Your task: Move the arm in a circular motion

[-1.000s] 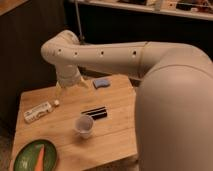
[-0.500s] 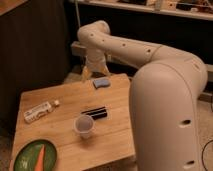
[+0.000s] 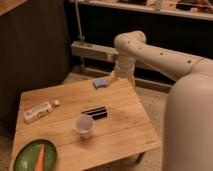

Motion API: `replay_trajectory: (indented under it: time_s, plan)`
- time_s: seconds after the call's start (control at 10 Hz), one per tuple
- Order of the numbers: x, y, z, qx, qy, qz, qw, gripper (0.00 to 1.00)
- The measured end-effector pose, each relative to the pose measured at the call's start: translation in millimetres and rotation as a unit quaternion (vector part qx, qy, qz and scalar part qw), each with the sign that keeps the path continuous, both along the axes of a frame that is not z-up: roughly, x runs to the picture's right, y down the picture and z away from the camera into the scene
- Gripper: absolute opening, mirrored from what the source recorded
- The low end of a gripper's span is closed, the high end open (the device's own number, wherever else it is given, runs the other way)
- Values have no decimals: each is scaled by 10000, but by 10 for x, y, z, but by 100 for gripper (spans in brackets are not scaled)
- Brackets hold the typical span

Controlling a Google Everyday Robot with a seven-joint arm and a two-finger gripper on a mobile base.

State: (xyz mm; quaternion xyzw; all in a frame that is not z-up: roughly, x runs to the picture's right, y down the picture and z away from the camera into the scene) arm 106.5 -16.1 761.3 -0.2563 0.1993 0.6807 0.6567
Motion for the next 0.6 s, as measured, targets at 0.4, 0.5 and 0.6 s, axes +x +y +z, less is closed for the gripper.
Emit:
replay_trajectory:
  time_s: [0.4, 0.5, 0.6]
  plan:
    - [589, 632, -408, -112, 397, 120, 9991, 80]
    - [591, 784, -550, -116, 412, 22, 9991, 80]
    - [556, 951, -727, -97, 386, -136, 9991, 80]
